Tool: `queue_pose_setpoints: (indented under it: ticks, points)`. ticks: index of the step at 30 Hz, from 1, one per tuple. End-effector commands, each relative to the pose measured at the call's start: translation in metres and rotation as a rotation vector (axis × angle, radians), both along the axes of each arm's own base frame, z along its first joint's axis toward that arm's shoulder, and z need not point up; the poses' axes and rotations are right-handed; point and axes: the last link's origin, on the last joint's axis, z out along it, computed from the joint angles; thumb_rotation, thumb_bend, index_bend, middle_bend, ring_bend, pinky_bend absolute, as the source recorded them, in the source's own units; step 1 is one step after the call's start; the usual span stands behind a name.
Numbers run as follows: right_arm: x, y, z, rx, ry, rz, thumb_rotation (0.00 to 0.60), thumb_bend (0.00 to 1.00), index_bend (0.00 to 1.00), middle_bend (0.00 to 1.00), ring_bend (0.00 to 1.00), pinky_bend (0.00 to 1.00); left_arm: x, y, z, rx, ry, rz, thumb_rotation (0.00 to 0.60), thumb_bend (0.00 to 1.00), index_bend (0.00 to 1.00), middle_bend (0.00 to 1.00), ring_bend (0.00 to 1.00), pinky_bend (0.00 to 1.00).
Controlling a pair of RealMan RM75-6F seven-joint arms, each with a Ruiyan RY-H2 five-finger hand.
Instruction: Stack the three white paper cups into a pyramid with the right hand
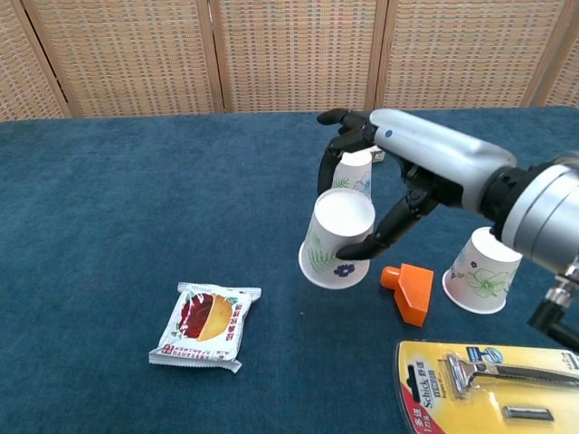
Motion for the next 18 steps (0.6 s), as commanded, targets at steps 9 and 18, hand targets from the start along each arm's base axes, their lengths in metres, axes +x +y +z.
queue_pose_setpoints:
  ticks: [9, 18]
  points:
    - [0.008, -0.033, 0.028, -0.099, 0.055, -0.001, 0.6, 0.01, 0.52, 0.02, 0.0, 0.0, 0.0, 0.0, 0.0, 0.007, 0.001, -0.002, 0.6, 0.2, 0.0, 0.0, 0.0, 0.0]
    - [0.014, -0.058, 0.031, -0.13, 0.075, -0.014, 0.6, 0.01, 0.52, 0.02, 0.0, 0.0, 0.0, 0.002, -0.003, 0.0, 0.012, 0.004, 0.6, 0.2, 0.0, 0.0, 0.0, 0.0]
